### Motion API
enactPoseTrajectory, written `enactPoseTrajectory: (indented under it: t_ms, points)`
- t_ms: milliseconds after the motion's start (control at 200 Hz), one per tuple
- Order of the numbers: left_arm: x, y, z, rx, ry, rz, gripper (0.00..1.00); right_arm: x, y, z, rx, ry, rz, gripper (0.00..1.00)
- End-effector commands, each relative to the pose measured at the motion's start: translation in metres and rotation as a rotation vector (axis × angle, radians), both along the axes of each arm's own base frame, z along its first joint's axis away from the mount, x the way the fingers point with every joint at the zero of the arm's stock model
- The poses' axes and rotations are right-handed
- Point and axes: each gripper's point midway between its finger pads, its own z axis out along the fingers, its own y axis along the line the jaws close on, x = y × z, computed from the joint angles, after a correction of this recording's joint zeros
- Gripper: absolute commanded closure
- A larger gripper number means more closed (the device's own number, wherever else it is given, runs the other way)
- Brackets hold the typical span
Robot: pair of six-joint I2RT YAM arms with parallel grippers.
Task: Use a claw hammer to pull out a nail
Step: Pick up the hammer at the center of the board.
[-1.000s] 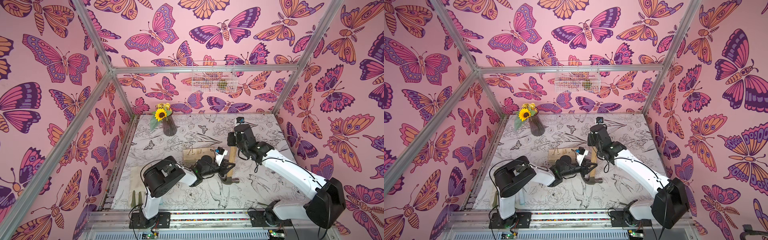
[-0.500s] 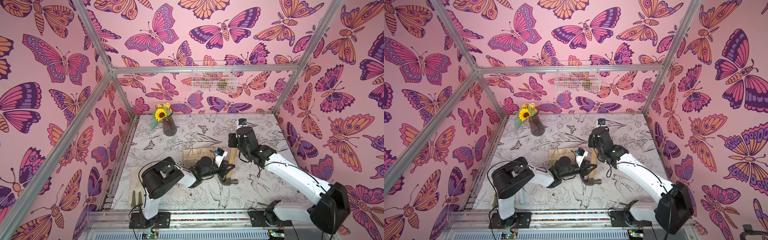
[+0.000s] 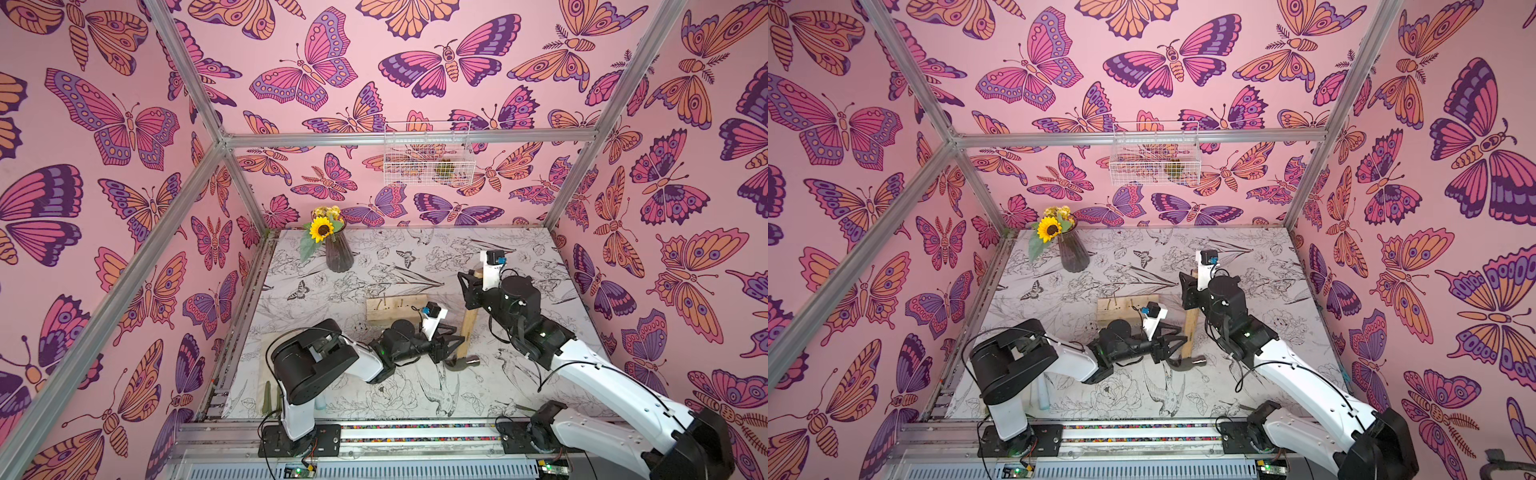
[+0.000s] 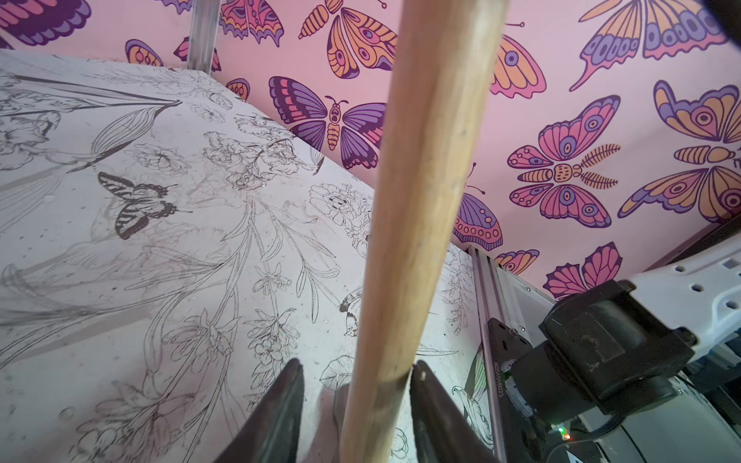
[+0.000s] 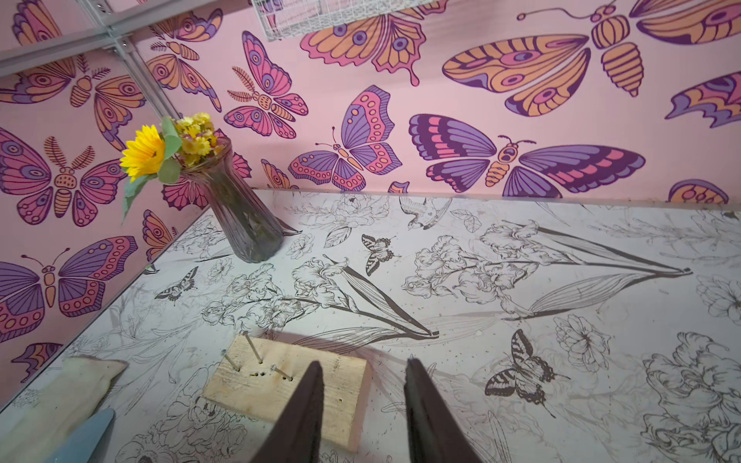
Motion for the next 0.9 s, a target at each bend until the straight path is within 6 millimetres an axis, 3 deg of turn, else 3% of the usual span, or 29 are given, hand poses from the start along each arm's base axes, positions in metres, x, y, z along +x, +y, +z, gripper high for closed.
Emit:
enactPoseTrajectory:
  t_ms: [0,120,315,616,676,686,736,756,891]
  points:
    - [0.01,0.02,0.016,-0.034,-0.031,0.077,0.39,-0.006,0.007,0.017,0.003,-0.081,0.071,1.0]
    - [0.012,0.04,0.021,-0.035,-0.04,0.121,0.27,-0.016,0.013,0.029,0.017,-0.132,0.134,1.0]
    - [0.017,0.072,0.023,-0.032,-0.042,0.19,0.26,-0.024,0.01,0.046,0.032,-0.181,0.143,1.0]
    - [0.036,0.119,0.029,0.014,-0.023,0.352,0.26,-0.017,0.002,0.079,0.07,-0.23,0.016,1.0]
    - [0.04,0.129,0.032,0.024,-0.021,0.389,0.26,-0.017,0.004,0.085,0.061,-0.249,-0.012,1.0]
    - [0.037,0.134,0.021,0.049,-0.004,0.396,0.26,-0.017,0.004,0.086,0.059,-0.25,-0.014,1.0]
    - [0.038,0.144,0.014,0.078,0.011,0.426,0.26,-0.016,0.008,0.091,0.053,-0.261,-0.017,1.0]
    - [0.038,0.148,0.025,0.059,-0.007,0.437,0.25,-0.016,0.01,0.093,0.052,-0.263,-0.014,1.0]
    - [0.036,0.163,0.029,0.084,-0.023,0.477,0.25,-0.012,0.019,0.1,0.063,-0.269,-0.001,1.0]
